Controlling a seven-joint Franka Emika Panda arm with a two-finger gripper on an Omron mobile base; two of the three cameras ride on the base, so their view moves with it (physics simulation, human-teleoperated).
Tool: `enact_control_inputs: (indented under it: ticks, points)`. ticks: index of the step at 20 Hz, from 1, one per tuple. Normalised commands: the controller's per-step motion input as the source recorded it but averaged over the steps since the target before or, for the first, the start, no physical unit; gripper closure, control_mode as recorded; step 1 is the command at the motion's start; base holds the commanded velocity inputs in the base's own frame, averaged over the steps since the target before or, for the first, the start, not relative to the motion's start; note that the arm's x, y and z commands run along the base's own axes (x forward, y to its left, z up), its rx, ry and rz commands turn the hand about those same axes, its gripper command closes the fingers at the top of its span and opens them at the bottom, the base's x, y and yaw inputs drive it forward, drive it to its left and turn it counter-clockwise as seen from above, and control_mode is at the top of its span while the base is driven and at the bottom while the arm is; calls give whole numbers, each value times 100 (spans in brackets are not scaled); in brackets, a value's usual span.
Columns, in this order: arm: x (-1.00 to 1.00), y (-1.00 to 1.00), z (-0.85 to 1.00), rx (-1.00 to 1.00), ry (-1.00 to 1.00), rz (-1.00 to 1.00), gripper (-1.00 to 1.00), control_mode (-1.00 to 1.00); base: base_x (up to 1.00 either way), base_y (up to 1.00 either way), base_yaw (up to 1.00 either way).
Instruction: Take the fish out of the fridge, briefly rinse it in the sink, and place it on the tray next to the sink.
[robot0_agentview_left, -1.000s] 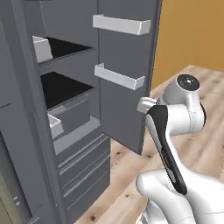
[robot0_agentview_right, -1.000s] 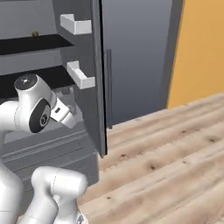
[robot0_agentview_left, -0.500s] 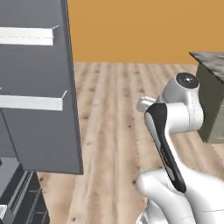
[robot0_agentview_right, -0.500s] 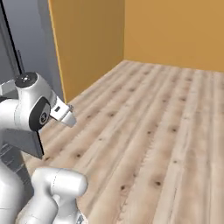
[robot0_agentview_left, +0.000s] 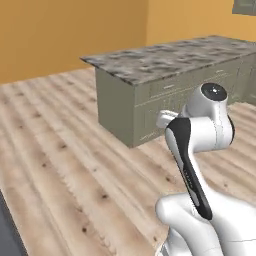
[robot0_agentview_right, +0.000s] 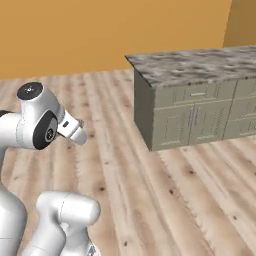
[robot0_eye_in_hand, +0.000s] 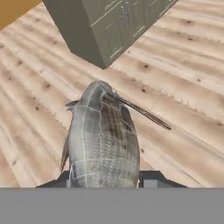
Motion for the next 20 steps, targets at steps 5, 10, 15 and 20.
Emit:
enact_control_inputs:
  ticks: [5, 10, 15, 20]
  points:
    - [0, 0, 0, 0, 0, 0, 100, 100, 0, -11, -99]
    - [0, 0, 0, 0, 0, 0, 100, 100, 33, -50, -87]
    - [0, 0, 0, 0, 0, 0, 100, 100, 93, -15, -59]
    - [0, 0, 0, 0, 0, 0, 100, 100, 100, 0, -39]
